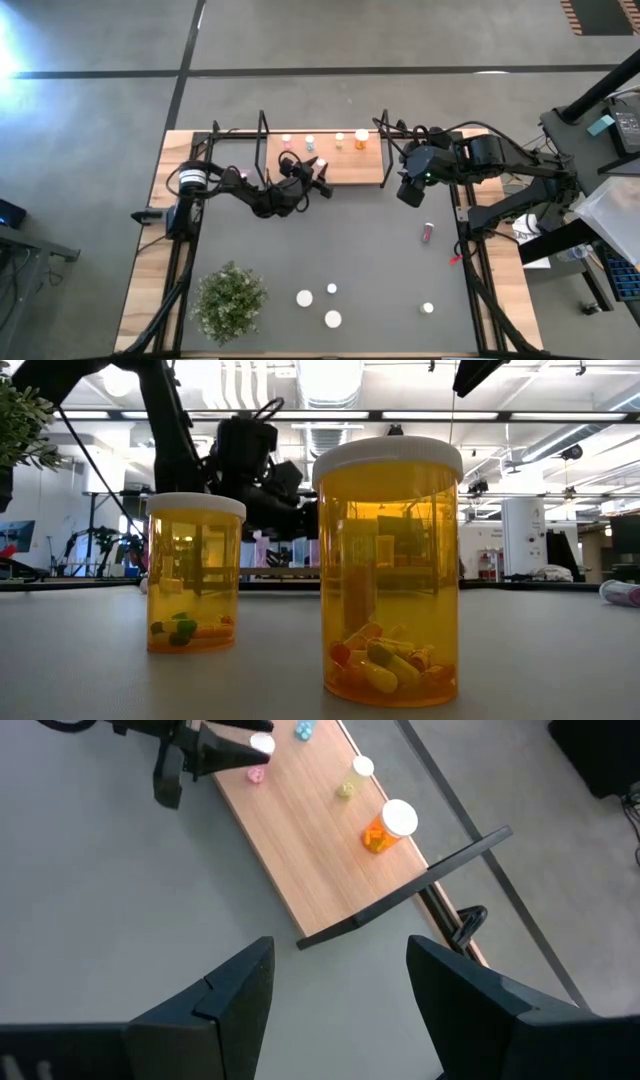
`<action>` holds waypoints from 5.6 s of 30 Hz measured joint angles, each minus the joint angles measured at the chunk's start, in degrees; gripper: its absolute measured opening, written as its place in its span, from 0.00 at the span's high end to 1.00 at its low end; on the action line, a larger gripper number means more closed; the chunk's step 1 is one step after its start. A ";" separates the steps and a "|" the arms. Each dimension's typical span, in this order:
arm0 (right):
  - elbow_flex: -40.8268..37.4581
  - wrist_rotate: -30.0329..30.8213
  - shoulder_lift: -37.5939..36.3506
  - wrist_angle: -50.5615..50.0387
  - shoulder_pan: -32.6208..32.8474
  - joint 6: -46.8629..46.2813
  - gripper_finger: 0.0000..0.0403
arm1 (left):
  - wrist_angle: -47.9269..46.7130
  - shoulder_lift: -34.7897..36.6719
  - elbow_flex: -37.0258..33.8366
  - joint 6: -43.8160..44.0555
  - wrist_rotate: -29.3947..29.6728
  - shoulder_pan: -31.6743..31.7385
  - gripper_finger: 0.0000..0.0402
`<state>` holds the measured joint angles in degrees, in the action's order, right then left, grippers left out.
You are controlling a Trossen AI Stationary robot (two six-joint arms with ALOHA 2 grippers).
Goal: Pick and place medicine bottles onto shelf by color
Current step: Put the right pink pill bottle on the shelf aligned with the other pink pill bottle
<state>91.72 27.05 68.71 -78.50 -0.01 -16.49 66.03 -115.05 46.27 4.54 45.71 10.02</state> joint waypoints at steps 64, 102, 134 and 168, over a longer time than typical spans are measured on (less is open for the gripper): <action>0.00 0.00 0.01 0.00 0.00 0.02 0.46 | -103.74 7.42 42.28 29.61 -34.78 10.20 0.44; 0.00 0.00 0.00 0.00 0.00 0.00 0.46 | -107.68 6.78 42.26 26.43 -30.20 10.82 0.74; -0.01 -0.01 0.01 0.04 -0.01 0.02 0.46 | -103.00 17.60 28.36 -7.38 -38.48 17.78 0.74; 0.00 0.00 0.02 0.04 0.00 0.00 0.46 | -105.52 17.65 28.31 -31.00 -46.22 25.23 0.74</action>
<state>91.72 27.05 68.73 -78.46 -0.01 -16.49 -39.49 -97.41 74.59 -26.46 -0.50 35.24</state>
